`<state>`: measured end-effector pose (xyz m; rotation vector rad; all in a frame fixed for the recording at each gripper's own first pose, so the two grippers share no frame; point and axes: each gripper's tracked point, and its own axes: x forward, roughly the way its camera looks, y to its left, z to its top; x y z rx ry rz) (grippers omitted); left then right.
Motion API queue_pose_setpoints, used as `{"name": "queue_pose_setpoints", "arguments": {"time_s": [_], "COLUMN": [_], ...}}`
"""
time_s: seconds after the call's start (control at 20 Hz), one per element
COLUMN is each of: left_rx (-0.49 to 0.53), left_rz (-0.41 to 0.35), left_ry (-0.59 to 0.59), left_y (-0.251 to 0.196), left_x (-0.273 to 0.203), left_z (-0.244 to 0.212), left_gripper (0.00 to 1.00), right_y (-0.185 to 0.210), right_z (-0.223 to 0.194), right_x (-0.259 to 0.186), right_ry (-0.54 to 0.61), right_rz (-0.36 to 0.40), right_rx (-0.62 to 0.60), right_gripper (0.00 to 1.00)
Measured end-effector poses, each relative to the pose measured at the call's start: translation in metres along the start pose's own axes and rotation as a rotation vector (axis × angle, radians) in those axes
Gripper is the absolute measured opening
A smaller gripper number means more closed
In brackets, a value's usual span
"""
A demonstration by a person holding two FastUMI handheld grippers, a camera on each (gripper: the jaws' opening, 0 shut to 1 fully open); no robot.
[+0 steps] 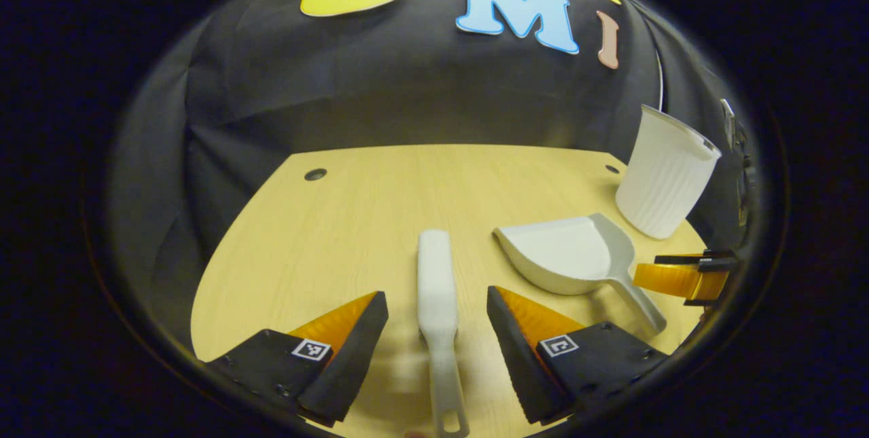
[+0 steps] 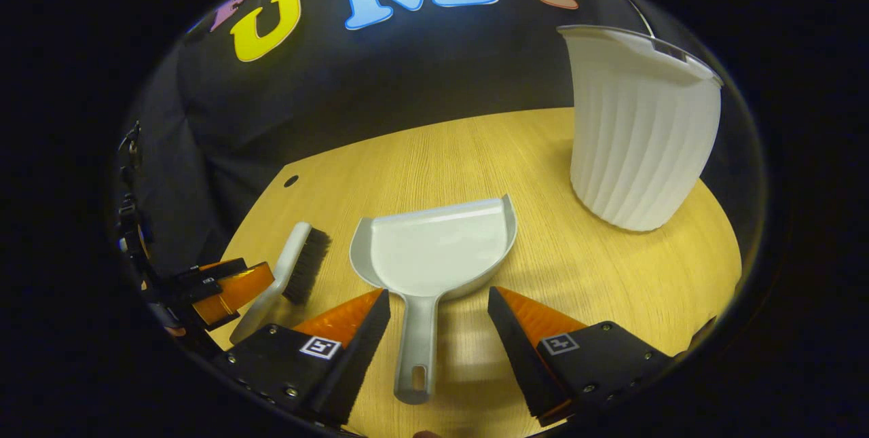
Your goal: Pick up the small broom and dustpan from the desktop, sweep the trash into the dustpan with the broom, and then empty the trash into the garbage bin.
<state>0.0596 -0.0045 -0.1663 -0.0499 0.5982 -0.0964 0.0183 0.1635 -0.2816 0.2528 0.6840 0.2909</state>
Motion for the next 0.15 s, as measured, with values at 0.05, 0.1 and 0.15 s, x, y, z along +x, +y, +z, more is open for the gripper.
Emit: {"name": "queue_pose_setpoints", "arguments": {"time_s": [0.05,0.1,0.15], "left_rx": [-0.007,-0.014,-0.019], "left_rz": [0.01,0.02,0.03], "left_ry": [-0.029,-0.057,-0.083], "left_y": [0.0,0.0,0.0], "left_x": [-0.007,-0.015,-0.023], "left_z": [0.009,0.016,0.023], "left_gripper": [0.96,0.96,0.96], "right_y": [-0.001,-0.002,-0.003], "right_z": [0.006,0.012,0.018], "right_x": [-0.007,-0.012,-0.019], "right_ry": [-0.019,-0.041,-0.063], "right_rz": [-0.002,0.001,0.002], "right_rx": [-0.011,-0.023,-0.034], "right_gripper": [0.96,0.96,0.96]}}
